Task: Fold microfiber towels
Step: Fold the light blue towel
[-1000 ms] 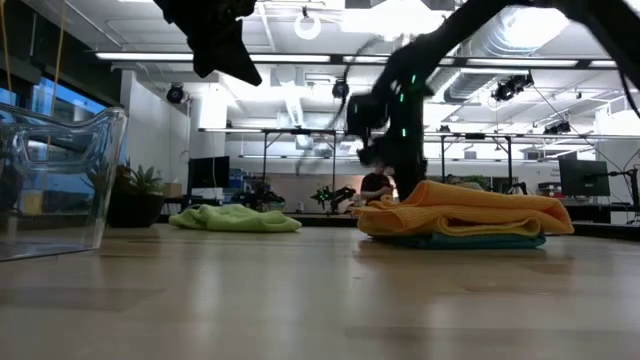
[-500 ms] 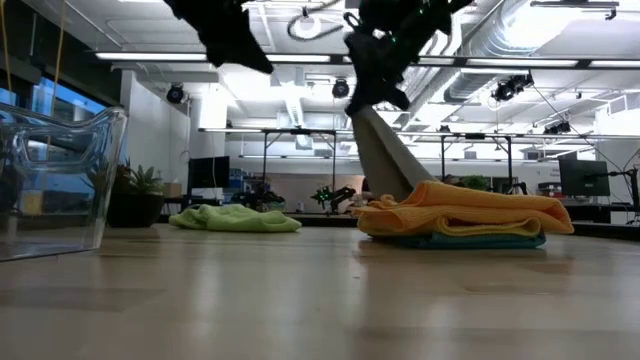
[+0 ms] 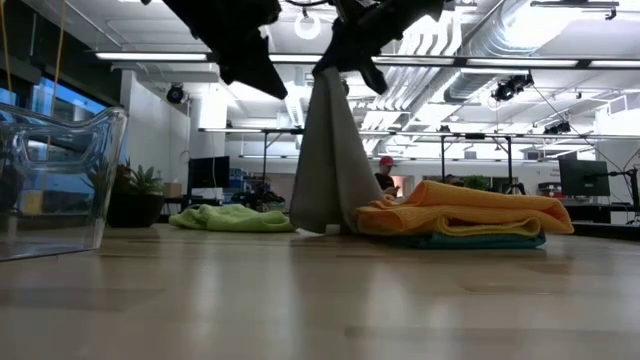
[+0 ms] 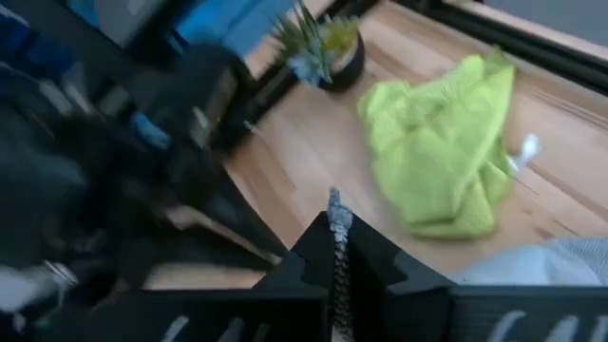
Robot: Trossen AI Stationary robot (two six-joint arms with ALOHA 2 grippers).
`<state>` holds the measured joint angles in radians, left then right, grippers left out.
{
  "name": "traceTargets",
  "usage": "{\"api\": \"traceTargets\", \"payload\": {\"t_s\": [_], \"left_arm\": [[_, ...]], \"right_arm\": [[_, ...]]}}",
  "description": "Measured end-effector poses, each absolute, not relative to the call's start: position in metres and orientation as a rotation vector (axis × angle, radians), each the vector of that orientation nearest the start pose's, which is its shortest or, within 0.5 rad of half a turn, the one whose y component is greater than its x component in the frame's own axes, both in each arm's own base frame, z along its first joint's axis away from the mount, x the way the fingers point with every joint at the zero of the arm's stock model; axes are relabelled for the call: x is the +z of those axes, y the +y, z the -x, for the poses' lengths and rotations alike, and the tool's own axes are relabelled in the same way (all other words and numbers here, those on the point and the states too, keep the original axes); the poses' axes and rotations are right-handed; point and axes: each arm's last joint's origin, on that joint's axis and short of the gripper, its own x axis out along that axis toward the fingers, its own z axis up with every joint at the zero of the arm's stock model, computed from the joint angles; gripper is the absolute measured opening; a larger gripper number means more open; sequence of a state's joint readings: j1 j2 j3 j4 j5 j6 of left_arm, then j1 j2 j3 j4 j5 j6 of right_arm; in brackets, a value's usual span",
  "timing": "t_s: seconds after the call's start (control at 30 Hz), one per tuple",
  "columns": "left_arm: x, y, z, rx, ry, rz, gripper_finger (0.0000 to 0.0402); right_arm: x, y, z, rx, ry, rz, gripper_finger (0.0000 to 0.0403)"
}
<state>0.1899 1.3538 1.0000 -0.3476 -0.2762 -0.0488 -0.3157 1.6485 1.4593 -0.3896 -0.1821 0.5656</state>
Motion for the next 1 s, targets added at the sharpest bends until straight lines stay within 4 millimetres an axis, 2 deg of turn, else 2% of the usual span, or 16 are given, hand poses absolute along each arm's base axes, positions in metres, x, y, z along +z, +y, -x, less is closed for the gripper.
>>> {"api": "traceTargets", "payload": {"t_s": [0.13,0.23,0.43,0.6,0.77,0.9,1.0], "left_arm": [[0.263,0.055,-0.286,0.436,0.726,0.006,0.0057],[0.262,0.052,-0.285,0.463,0.747,0.011,0.0074],[0.243,0.052,-0.266,0.524,0.809,0.009,0.0107],[0.219,0.06,-0.255,0.406,0.828,0.103,0.0134],[0.197,0.061,-0.261,0.248,0.756,0.133,0.0163],[0.189,0.055,-0.271,0.234,0.717,0.167,0.019],[0.18,0.051,-0.274,0.289,0.749,0.17,0.0211]], "right_arm": [[0.335,-0.11,-0.361,-0.271,0.419,-0.76,0.0],[0.336,-0.108,-0.362,-0.223,0.411,-0.786,0.0],[0.334,-0.098,-0.36,-0.101,0.505,-0.783,0.0],[0.34,-0.094,-0.351,-0.045,0.53,-0.753,0.0],[0.349,-0.093,-0.346,-0.037,0.508,-0.732,0.0],[0.349,-0.093,-0.345,-0.041,0.511,-0.73,0.0],[0.349,-0.092,-0.345,-0.04,0.512,-0.725,0.0]]}}
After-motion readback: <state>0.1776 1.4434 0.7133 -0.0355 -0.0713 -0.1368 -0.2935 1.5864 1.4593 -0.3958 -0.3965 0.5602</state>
